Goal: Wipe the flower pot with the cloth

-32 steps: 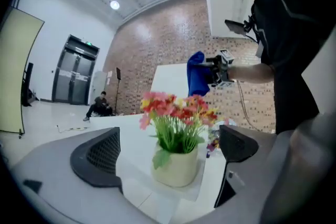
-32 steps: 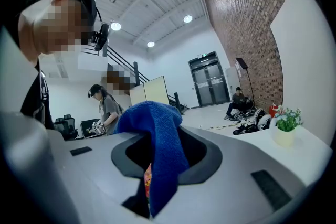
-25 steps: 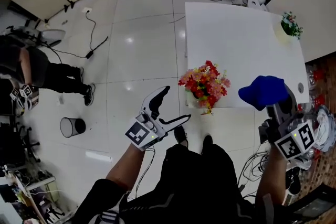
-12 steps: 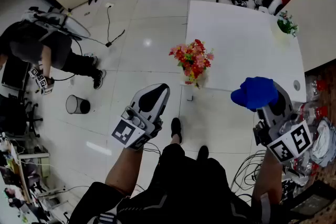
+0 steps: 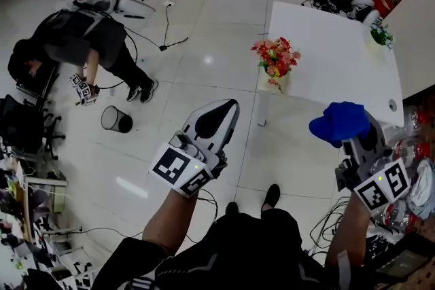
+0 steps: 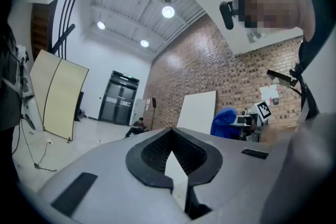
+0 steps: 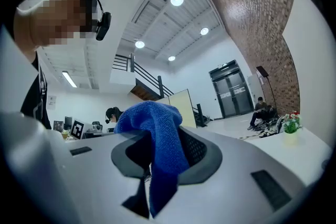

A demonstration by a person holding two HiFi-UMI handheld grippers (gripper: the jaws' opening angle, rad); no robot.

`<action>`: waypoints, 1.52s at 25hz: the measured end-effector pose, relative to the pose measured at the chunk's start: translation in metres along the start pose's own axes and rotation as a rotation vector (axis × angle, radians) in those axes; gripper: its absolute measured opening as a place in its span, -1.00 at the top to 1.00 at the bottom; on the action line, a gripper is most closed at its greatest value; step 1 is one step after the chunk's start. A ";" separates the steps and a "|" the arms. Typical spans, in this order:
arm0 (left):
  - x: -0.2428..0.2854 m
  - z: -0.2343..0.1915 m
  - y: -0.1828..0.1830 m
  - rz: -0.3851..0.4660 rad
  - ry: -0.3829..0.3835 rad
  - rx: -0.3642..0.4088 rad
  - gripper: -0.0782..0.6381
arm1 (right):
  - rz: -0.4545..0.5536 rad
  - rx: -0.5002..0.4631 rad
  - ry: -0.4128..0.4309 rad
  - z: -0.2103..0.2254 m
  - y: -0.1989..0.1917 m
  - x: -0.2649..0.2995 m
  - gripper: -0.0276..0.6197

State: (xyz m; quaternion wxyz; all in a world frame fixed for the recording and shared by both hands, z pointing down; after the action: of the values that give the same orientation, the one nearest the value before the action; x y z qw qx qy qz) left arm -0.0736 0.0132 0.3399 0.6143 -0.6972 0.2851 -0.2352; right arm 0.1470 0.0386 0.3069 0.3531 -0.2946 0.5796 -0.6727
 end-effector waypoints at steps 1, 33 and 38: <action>-0.013 0.004 0.001 -0.011 -0.009 0.006 0.77 | -0.001 -0.004 -0.007 -0.016 -0.002 -0.005 0.61; -0.173 0.194 0.023 -0.027 -0.074 0.099 0.77 | -0.021 -0.066 -0.076 -0.191 -0.017 -0.188 0.62; -0.180 0.195 0.027 -0.024 -0.083 0.096 0.77 | -0.021 -0.067 -0.074 -0.197 -0.015 -0.187 0.62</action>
State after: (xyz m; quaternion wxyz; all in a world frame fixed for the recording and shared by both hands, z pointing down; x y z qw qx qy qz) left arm -0.0755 0.2755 0.2905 0.6554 -0.6795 0.2393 -0.2271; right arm 0.0942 0.3057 0.2934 0.3569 -0.3370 0.5853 -0.6454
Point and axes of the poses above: the fingertips, and each gripper's own axes: x forward along the fingers, z to its right, y out of its top, the point moved 1 cm from there along -x, backward along the fingers, and after that the axes turned 2 degrees about -z, right-handed, at the moved point
